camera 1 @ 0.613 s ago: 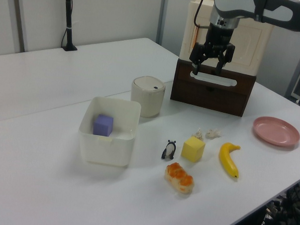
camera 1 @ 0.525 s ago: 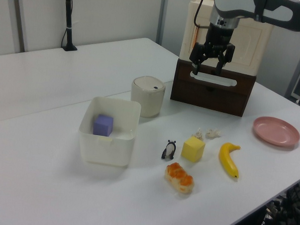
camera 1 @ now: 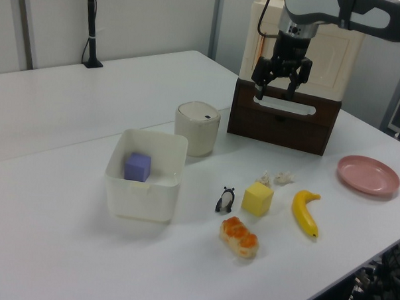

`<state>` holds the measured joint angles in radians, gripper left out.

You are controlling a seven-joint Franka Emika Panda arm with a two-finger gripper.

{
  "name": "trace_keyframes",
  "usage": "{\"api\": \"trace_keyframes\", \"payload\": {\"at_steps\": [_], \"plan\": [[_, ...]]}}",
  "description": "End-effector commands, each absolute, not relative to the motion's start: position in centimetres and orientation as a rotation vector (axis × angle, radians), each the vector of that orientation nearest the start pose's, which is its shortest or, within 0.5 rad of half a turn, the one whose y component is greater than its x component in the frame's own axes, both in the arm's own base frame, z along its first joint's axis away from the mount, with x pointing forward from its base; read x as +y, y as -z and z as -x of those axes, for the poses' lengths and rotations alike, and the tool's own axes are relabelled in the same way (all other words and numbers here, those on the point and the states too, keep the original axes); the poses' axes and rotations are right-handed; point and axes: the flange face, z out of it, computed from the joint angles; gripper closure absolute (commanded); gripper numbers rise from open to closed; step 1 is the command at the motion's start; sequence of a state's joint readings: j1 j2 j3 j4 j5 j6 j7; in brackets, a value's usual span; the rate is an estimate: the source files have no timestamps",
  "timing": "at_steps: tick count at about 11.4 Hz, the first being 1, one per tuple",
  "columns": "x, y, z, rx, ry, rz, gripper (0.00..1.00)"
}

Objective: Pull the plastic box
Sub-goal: 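Move the gripper toward the translucent white plastic box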

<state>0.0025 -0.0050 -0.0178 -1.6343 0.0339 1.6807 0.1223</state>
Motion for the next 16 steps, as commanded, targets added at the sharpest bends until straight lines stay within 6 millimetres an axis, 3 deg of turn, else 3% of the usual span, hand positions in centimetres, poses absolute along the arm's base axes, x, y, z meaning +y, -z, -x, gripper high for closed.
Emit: {"api": "trace_keyframes", "payload": {"at_steps": [1,7,9,12,13,16], "plan": [[-0.2,-61.3,-56.4,0.188,0.116,3.071,0.0],[0.2,-60.7,-56.7,0.127,0.108,3.074,0.0],[1.6,-59.9,-57.3,0.075,0.105,3.076,0.0],[2.1,-59.5,-57.5,0.051,0.095,3.077,0.0],[3.1,-58.6,-58.1,-0.006,0.089,3.076,0.0],[8.6,-57.4,-59.9,-0.271,0.224,3.022,0.0]]}}
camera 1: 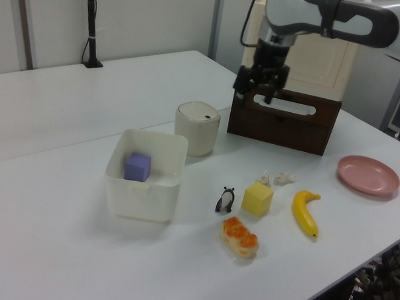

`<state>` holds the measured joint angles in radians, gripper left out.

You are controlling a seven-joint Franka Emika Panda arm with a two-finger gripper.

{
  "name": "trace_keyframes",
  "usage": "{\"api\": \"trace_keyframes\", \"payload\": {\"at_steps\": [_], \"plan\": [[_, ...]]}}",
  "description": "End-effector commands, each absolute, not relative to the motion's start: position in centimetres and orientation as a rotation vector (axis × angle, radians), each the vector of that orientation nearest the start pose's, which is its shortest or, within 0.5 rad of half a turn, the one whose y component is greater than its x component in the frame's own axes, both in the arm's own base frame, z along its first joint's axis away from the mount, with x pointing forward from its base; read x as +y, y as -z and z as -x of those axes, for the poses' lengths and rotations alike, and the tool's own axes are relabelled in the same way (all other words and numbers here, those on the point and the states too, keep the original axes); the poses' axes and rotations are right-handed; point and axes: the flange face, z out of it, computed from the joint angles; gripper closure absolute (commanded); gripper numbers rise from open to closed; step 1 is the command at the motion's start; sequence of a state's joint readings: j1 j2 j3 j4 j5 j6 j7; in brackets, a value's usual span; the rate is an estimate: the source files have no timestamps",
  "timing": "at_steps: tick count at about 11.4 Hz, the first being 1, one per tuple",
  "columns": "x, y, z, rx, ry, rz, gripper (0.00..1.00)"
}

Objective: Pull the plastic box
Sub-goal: 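Lower the open gripper inside the box rim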

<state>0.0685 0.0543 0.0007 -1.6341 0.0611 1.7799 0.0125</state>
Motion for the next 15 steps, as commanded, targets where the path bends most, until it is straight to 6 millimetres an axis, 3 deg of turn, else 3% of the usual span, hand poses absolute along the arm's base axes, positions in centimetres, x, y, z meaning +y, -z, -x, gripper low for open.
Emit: {"api": "trace_keyframes", "payload": {"at_steps": [1,2,5,7,10,15], "plan": [[11.3,-56.1,-60.5,-0.466,0.249,3.011,0.0],[14.1,-54.6,-61.0,-0.702,0.268,2.981,0.0],[18.5,-51.9,-63.4,-1.073,0.329,2.883,0.0],[20.1,-50.4,-65.8,-1.192,0.343,2.851,0.0],[23.8,-48.0,-65.5,-1.378,0.293,2.848,0.0],[24.6,-42.7,-65.1,-1.509,0.141,2.865,0.0]]}}
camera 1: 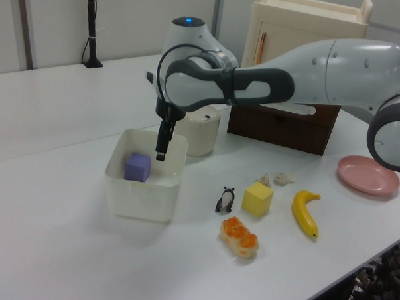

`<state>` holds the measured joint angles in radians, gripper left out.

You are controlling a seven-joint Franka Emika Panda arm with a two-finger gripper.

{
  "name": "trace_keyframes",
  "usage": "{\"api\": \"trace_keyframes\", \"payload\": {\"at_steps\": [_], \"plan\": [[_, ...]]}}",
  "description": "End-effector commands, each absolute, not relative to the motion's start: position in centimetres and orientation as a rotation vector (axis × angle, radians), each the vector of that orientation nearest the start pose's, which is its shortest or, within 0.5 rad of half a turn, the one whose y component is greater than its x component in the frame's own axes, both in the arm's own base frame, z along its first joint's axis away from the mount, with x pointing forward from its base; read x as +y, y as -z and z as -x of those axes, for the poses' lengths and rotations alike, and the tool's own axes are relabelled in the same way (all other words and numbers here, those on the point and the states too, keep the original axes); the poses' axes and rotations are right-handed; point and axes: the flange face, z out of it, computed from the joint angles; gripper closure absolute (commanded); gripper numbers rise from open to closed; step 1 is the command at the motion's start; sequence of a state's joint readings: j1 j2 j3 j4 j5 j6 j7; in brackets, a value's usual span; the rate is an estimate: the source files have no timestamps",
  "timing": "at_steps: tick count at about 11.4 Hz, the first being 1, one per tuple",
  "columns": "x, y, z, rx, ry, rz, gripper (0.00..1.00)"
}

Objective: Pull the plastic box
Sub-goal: 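Lower the open gripper inside the box rim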

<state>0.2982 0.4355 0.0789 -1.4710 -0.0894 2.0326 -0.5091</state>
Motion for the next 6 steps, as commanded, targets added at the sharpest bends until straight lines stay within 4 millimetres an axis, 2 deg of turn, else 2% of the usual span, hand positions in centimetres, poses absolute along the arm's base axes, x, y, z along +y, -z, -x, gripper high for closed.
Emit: {"api": "trace_keyframes", "payload": {"at_steps": [1,4,6], "plan": [[24.3,-41.4,-64.7,-1.608,0.092,2.851,0.0],[23.9,-40.3,-64.2,-1.734,0.01,2.789,0.0],[23.5,-40.3,-64.1,-1.736,0.001,2.788,0.0]]}}
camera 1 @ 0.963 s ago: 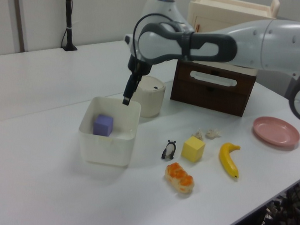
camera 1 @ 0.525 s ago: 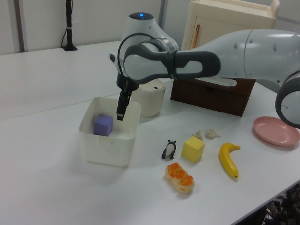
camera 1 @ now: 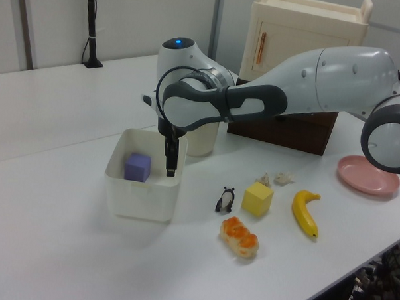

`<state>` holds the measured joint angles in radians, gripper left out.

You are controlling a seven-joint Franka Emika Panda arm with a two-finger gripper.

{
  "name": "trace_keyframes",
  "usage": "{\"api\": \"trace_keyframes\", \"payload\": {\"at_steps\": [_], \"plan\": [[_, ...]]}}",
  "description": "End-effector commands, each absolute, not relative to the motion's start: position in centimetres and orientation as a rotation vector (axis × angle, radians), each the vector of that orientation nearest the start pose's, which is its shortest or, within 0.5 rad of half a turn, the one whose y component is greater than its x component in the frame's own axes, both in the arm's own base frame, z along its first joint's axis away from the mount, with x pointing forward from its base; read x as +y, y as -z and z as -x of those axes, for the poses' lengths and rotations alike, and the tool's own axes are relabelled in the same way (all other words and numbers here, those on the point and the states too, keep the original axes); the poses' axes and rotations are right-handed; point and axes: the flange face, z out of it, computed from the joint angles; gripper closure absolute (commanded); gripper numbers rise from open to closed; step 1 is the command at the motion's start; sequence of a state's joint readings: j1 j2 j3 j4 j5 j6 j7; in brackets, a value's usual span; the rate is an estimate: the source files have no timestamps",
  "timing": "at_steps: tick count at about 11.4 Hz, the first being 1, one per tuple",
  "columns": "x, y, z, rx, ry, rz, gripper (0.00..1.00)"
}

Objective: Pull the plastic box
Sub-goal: 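Hook the box rim and pull the box toward the penguin toy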

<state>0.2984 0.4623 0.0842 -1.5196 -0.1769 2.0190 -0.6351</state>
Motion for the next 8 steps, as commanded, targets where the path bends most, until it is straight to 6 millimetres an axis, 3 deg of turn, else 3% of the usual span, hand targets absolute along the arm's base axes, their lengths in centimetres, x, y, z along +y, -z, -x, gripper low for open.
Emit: {"api": "trace_keyframes", "payload": {"at_steps": [1,5,8], "plan": [[23.1,-40.2,-63.9,-1.729,-0.027,2.79,0.0],[21.0,-42.2,-61.1,-1.712,-0.055,2.808,0.0],[19.0,-41.6,-60.7,-1.672,-0.123,2.824,0.0]]}}
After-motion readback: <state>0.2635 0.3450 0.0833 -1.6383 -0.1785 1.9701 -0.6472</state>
